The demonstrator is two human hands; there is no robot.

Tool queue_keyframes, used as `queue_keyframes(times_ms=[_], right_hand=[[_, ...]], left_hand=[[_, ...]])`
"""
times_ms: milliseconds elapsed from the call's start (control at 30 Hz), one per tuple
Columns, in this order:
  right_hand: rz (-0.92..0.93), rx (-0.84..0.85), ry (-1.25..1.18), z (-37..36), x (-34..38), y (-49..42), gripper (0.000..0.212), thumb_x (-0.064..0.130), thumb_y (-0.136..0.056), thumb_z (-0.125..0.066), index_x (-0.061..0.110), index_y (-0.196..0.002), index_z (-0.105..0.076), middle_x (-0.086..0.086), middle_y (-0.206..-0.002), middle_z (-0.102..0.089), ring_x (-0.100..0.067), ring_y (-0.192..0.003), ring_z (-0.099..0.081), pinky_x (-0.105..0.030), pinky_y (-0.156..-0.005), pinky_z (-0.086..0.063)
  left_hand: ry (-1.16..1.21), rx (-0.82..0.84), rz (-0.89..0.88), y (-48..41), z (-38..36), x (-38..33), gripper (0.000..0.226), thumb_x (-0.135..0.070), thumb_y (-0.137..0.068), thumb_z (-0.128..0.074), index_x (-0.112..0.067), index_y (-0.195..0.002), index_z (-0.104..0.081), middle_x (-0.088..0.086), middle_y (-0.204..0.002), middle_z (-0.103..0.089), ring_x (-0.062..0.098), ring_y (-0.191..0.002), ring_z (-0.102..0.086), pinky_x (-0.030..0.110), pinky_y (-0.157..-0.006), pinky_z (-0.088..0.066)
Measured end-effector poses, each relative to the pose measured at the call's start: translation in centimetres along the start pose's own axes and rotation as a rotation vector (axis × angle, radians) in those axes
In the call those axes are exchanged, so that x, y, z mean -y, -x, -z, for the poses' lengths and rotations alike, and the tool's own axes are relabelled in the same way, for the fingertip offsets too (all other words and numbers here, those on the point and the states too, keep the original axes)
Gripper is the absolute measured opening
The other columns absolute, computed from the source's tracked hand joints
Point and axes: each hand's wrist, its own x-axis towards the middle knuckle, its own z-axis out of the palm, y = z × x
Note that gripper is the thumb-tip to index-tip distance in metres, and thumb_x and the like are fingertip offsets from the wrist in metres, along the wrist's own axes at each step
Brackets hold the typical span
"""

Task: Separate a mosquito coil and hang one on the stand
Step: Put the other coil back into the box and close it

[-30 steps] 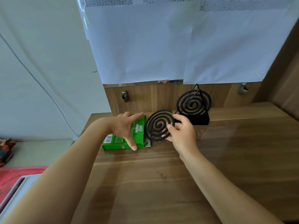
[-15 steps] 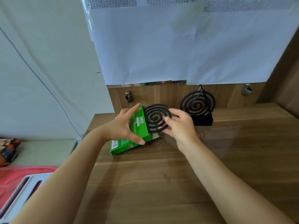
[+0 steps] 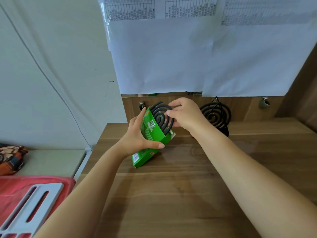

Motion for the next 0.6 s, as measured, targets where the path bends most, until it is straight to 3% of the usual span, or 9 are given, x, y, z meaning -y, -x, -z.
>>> queue_keyframes(times_ms=[67, 167, 233, 367, 600], right_hand=[[0.009, 0.009, 0.037, -0.3, 0.1, -0.2, 0.020, 0.005, -0.089, -0.063, 0.014, -0.107, -0.059, -0.013, -0.109, -0.068, -0.023, -0.085, -0.071, -0.029, -0.062, -0.060], [0.057, 0.016, 0.139, -0.9, 0.3, -0.5, 0.023, 0.009, -0.088, -0.066, 0.012, -0.111, -0.066, -0.010, -0.109, -0.070, -0.024, -0.094, -0.070, -0.043, -0.084, -0.059], [0.077, 0.021, 0.202, -1.2, 0.5, -0.5, 0.027, 0.008, -0.087, -0.064, 0.012, -0.114, -0.068, -0.008, -0.113, -0.070, -0.025, -0.104, -0.067, -0.045, -0.093, -0.055], [0.088, 0.063, 0.330, -1.3, 1.0, -0.7, 0.037, 0.001, -0.086, -0.055, 0.013, -0.119, -0.068, -0.009, -0.117, -0.069, -0.025, -0.108, -0.065, -0.043, -0.095, -0.054], [0.173, -0.019, 0.546, -2.1, 1.5, -0.5, 0.024, 0.014, -0.080, -0.075, 0.016, -0.104, -0.074, 0.001, -0.109, -0.073, -0.018, -0.103, -0.065, -0.030, -0.085, -0.052]], left_hand=[[0.013, -0.007, 0.000, 0.2, 0.0, 0.0, 0.144, -0.042, -0.046, -0.095, -0.040, -0.156, -0.001, -0.002, -0.154, -0.015, 0.017, -0.147, -0.015, 0.041, -0.121, -0.017], [0.020, -0.013, 0.003, 0.3, 0.0, 0.1, 0.145, -0.047, -0.042, -0.093, -0.040, -0.155, -0.002, -0.005, -0.153, -0.015, 0.017, -0.147, -0.017, 0.040, -0.120, -0.019], [0.023, -0.019, 0.003, 0.2, 0.0, 0.2, 0.145, -0.048, -0.041, -0.093, -0.041, -0.155, -0.004, -0.005, -0.151, -0.017, 0.016, -0.146, -0.019, 0.038, -0.118, -0.020], [0.035, -0.034, 0.004, 0.1, -0.1, 0.5, 0.143, -0.048, -0.041, -0.093, -0.042, -0.154, -0.006, -0.008, -0.147, -0.018, 0.016, -0.144, -0.020, 0.036, -0.116, -0.021], [0.048, -0.046, 0.009, 0.2, 0.0, 0.6, 0.142, -0.047, -0.044, -0.094, -0.043, -0.155, -0.004, -0.008, -0.145, -0.020, 0.016, -0.140, -0.025, 0.037, -0.114, -0.025]])
